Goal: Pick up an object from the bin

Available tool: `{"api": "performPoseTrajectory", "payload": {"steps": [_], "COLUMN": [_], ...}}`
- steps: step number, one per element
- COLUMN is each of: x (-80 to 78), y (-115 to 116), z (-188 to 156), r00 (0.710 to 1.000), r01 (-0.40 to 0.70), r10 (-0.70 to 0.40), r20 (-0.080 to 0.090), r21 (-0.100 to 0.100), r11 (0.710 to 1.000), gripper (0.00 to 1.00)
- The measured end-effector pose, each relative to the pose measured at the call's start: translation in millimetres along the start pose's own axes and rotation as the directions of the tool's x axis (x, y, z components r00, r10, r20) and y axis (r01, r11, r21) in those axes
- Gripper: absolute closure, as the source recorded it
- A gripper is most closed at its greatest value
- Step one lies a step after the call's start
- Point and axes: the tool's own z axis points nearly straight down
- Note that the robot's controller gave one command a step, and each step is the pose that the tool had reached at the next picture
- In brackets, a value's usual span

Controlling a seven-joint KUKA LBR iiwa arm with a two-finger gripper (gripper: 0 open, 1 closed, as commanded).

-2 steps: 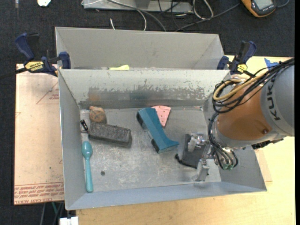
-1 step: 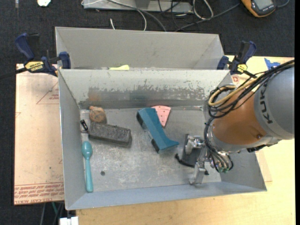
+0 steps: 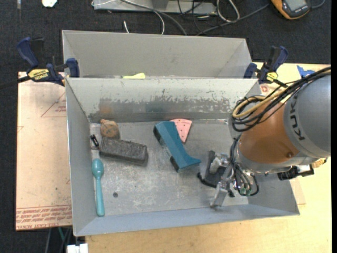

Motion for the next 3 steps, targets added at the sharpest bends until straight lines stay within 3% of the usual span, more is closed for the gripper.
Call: {"api": "performPoseTrajectory", "payload": {"steps": [1,2,3], "x": [-3.7,-0.2,-0.2], "y": [0.6,0.9,0.9], "z": [0.0,-0.5,-0.5], "r00": [0.985,1.0,1.0], "r01": [0.17,-0.025,-0.025], "r10": [-0.17,0.025,0.025], "r20": [0.006,0.0,0.0], "r21": [0.0,-0.002,-0.002], "r11": [0.985,1.0,1.0], "gripper": [0.0,1.0,1.0]}}
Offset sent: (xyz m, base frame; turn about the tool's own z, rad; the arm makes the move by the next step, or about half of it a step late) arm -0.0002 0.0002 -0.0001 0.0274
